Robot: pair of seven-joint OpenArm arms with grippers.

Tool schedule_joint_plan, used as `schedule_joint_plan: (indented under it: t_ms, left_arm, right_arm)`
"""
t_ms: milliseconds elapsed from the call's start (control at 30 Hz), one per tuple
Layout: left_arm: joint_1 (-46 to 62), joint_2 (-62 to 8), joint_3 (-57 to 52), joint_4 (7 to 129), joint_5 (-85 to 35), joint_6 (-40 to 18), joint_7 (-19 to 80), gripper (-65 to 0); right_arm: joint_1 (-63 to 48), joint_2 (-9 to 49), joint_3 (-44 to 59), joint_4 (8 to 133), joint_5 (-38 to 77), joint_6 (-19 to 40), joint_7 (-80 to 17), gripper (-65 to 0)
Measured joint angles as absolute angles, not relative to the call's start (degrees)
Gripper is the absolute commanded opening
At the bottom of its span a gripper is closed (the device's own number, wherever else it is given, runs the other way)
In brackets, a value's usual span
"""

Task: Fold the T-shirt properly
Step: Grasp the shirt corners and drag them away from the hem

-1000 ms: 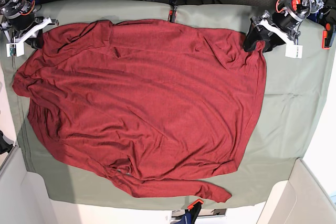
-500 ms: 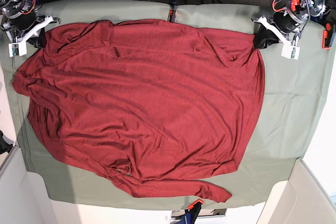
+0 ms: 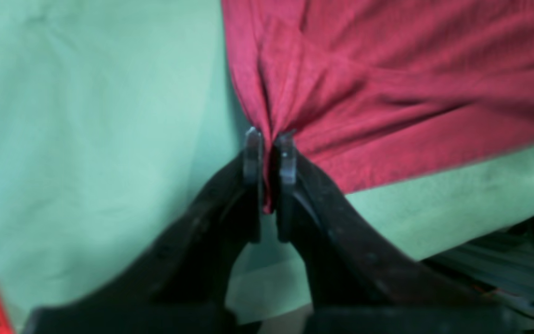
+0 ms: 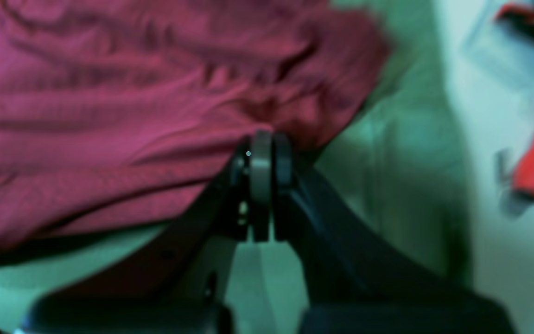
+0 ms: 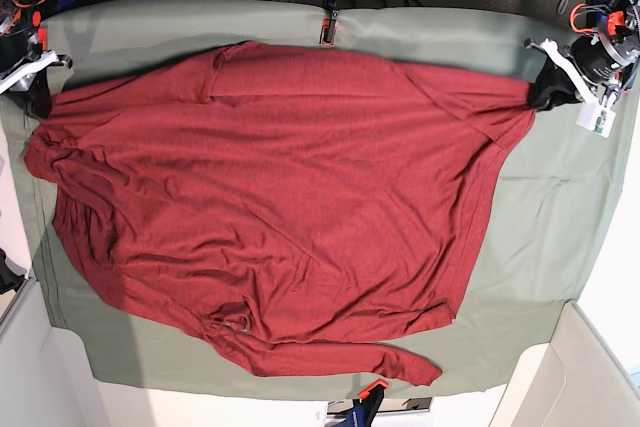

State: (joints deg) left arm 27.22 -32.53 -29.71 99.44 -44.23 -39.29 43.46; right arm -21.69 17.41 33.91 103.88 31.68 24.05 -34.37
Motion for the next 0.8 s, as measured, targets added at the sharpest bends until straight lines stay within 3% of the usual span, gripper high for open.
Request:
schedule_joint_plan:
  t_ms: [533,800]
  left_arm:
    - [24.8,-37.1,-29.5,99.5,-44.0,-39.7,41.9,-65.0]
    - [18.9,-37.8,-23.0,97.1,-40.8,-39.7,40.5,-65.0]
  right_arm:
    - [-5.4,19.9,31.8,88.9,32.1,25.5,-36.2,-65.0]
    - [0.2,20.0,30.8,85.1,31.7,25.3,-36.9,-65.0]
